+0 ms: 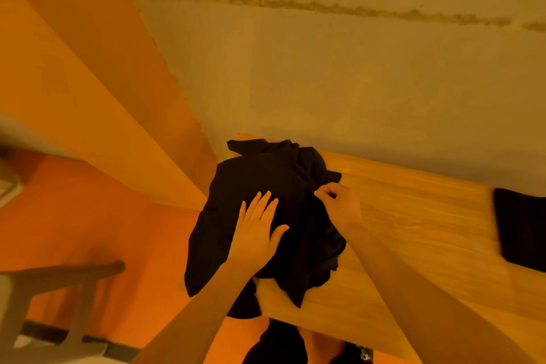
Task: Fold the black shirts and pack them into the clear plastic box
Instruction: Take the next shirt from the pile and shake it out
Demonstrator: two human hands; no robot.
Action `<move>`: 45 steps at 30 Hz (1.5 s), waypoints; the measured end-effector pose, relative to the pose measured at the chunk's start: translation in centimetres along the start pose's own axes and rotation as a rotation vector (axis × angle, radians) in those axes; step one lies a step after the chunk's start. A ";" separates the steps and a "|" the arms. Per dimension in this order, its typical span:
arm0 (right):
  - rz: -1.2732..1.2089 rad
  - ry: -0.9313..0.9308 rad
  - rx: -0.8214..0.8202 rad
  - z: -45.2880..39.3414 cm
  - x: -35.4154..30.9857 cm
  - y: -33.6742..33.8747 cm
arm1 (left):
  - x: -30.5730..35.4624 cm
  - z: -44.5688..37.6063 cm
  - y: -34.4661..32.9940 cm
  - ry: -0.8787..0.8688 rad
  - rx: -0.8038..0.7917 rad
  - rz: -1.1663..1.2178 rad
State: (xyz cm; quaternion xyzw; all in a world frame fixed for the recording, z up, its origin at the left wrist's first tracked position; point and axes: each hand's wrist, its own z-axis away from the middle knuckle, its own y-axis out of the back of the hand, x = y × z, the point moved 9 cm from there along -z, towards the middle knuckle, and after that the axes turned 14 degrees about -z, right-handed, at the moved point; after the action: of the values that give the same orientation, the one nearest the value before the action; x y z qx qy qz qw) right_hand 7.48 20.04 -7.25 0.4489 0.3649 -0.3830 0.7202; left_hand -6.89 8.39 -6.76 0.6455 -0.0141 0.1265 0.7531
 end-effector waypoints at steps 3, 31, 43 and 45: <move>-0.125 0.043 -0.035 0.5 -2.7 1.2 | 1.1 -1.6 3.1 -0.023 0.083 0.232; -0.077 0.482 -0.046 8.6 -28.4 19.4 | 10.8 -5.7 37.3 -0.201 0.392 0.835; -0.295 0.449 0.090 8.6 -35.9 24.5 | 19.1 -3.3 33.6 -0.125 0.176 0.990; -0.282 0.430 0.123 8.4 -35.7 25.0 | 20.1 -3.5 32.8 -0.146 0.162 0.946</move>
State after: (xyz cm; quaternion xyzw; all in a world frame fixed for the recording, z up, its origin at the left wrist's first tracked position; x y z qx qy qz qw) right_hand 15.31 27.86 35.77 0.5076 0.5445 -0.3967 0.5371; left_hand 5.26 19.67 28.13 0.6320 -0.3487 0.4101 0.5574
